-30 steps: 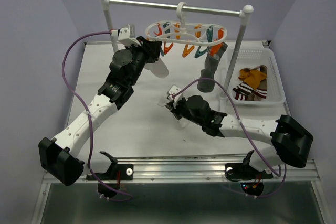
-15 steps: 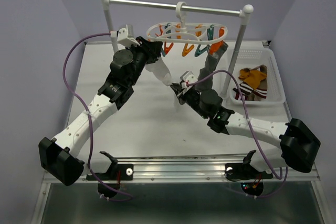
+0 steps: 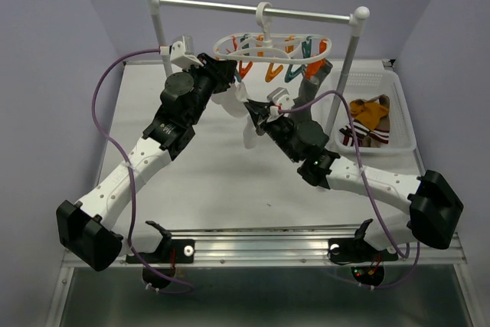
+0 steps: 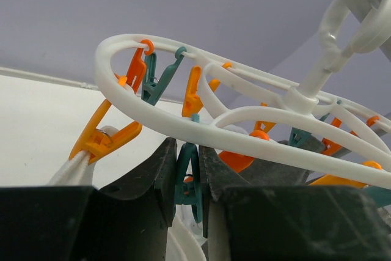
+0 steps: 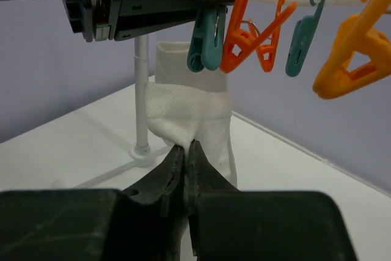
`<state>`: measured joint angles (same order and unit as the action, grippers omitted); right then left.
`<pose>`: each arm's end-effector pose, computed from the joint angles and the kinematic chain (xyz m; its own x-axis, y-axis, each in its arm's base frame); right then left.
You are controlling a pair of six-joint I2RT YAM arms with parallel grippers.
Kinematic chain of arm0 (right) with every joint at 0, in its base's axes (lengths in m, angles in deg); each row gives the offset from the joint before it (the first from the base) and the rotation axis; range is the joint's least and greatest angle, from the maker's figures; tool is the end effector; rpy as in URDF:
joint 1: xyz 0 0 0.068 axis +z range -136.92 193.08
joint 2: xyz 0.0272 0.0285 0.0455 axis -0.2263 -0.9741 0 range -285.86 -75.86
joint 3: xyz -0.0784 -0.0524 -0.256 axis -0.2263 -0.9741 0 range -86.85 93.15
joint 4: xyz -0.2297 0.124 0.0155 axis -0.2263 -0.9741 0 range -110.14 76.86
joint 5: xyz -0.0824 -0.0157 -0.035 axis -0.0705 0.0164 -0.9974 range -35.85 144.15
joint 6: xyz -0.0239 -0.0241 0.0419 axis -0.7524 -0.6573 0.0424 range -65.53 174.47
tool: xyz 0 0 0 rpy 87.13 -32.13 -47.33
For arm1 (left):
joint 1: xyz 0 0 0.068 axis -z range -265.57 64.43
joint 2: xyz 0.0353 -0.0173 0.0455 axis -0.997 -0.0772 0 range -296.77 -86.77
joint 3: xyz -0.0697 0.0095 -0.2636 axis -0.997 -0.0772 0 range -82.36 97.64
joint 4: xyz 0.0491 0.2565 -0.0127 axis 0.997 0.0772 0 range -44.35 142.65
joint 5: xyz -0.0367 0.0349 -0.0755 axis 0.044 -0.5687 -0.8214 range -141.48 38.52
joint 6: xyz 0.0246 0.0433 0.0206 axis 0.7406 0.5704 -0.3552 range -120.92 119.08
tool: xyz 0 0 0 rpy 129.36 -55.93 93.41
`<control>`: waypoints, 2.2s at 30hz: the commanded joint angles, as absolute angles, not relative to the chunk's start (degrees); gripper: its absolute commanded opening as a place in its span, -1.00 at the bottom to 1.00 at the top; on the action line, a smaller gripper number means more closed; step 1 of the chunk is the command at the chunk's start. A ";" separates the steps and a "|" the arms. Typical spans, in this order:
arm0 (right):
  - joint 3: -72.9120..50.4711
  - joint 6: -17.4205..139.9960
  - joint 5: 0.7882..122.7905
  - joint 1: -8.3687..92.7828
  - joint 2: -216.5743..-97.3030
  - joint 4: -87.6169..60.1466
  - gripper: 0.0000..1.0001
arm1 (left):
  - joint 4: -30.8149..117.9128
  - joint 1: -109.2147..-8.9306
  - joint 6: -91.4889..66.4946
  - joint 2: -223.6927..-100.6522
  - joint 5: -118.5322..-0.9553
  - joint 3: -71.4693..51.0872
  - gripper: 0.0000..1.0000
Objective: Clip the socks to the hanger
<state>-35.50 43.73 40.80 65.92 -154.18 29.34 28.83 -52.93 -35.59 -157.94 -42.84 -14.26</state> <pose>0.1980 0.2476 0.3434 0.2781 0.0668 -0.9582 -0.5997 0.7913 -0.1189 0.2459 -0.1512 0.4362 -0.0689 -0.6239 -0.7785 0.4513 0.6764 -0.5820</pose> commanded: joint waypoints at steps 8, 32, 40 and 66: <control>-29.73 42.79 39.56 65.55 -158.30 37.22 -0.99 | 27.28 -52.88 -36.43 -155.67 -41.81 -13.01 -1.00; -28.15 38.74 38.94 65.55 -159.62 39.51 -0.98 | 28.43 -52.88 -34.76 -157.69 -41.29 -10.47 -1.00; -26.39 38.04 38.94 65.55 -160.67 39.95 -0.98 | 28.60 -52.88 -34.14 -158.13 -41.02 -10.38 -1.00; -30.60 38.13 34.72 65.02 -159.71 45.49 -0.97 | 29.39 -52.88 -34.32 -158.92 -39.09 -8.97 -1.00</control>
<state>-30.21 38.75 35.97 65.55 -162.42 40.51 31.43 -52.93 -34.39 -159.15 -41.68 -11.80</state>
